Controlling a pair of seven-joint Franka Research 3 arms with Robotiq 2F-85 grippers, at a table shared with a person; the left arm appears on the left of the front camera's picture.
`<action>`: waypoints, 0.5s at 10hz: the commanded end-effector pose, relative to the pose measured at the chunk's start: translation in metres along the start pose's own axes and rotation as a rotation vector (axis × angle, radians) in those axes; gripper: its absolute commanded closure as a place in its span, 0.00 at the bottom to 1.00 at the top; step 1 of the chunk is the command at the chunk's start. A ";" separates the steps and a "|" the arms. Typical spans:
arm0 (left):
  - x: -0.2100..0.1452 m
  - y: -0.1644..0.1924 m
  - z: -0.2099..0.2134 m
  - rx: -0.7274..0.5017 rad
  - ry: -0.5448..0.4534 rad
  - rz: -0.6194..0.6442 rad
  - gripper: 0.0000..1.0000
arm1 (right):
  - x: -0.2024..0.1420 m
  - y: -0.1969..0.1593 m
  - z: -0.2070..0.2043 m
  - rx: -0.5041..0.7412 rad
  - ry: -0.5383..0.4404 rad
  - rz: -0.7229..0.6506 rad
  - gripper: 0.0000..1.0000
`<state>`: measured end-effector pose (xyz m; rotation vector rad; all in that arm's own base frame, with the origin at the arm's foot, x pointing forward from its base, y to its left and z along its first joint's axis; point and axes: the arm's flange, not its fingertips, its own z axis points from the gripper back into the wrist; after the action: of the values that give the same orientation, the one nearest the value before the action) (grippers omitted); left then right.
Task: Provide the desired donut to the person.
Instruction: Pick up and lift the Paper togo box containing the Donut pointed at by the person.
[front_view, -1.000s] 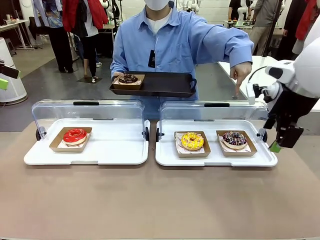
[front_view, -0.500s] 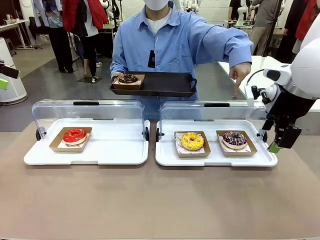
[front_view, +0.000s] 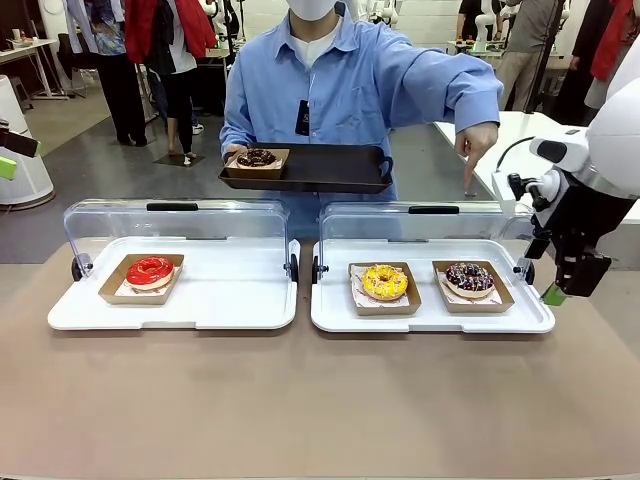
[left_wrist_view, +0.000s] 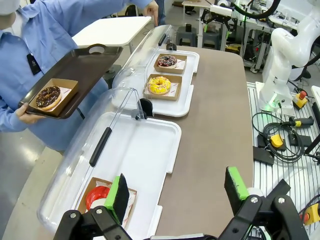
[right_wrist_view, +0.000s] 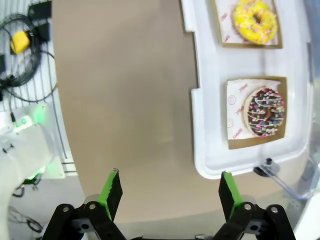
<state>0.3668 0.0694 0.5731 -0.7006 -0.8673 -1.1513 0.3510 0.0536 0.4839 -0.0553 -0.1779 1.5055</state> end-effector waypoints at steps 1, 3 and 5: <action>0.000 0.000 0.001 -0.005 -0.013 -0.007 0.00 | -0.008 -0.025 -0.035 0.002 0.014 0.068 0.00; 0.000 0.000 0.001 -0.005 -0.013 -0.007 0.00 | -0.004 -0.042 -0.068 0.036 0.032 0.035 0.00; 0.000 0.000 0.001 -0.005 -0.013 -0.007 0.00 | 0.004 -0.054 -0.103 0.044 0.036 0.018 0.00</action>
<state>0.3668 0.0692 0.5731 -0.7007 -0.8669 -1.1516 0.4064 0.0554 0.3973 -0.0453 -0.1060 1.5441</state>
